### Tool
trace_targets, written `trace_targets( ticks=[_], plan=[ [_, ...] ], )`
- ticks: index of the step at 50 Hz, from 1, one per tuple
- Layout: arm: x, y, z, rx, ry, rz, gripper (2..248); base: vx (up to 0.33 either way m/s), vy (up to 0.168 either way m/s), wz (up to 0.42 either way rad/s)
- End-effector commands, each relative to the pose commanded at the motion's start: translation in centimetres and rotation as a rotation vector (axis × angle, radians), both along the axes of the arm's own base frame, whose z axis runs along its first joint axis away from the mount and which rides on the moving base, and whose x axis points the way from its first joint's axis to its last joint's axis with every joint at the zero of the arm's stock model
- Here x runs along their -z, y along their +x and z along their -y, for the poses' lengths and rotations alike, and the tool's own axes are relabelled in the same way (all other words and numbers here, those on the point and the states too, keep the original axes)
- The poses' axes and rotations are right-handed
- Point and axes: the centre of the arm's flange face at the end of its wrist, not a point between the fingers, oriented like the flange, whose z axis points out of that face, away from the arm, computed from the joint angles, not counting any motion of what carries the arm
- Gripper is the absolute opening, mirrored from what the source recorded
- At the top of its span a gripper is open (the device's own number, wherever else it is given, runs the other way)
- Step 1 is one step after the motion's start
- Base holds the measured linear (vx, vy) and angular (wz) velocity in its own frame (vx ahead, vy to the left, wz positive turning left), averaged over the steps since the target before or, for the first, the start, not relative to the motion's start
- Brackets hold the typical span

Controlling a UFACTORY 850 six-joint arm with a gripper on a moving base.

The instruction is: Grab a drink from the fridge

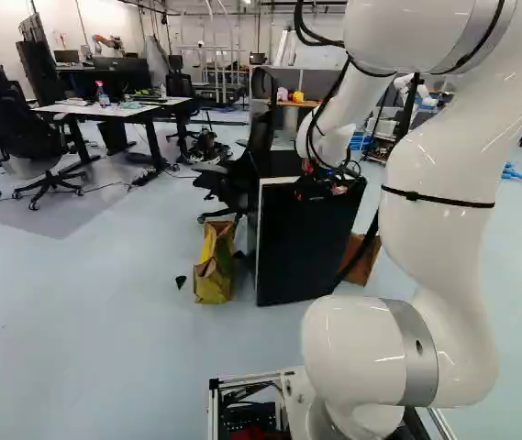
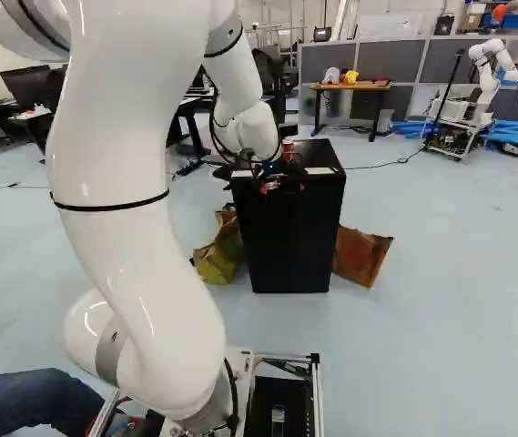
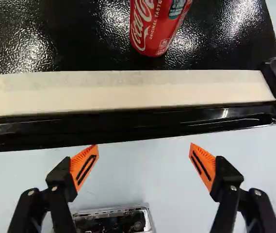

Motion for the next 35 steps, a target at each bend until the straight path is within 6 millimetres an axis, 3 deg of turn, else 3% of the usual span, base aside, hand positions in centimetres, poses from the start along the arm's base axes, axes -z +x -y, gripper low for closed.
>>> trace_targets(
  ticks=[35],
  plan=[
    [-0.17,0.07,-0.01,-0.004,-0.001,0.035,247,0.000,0.000,0.000]
  ],
)
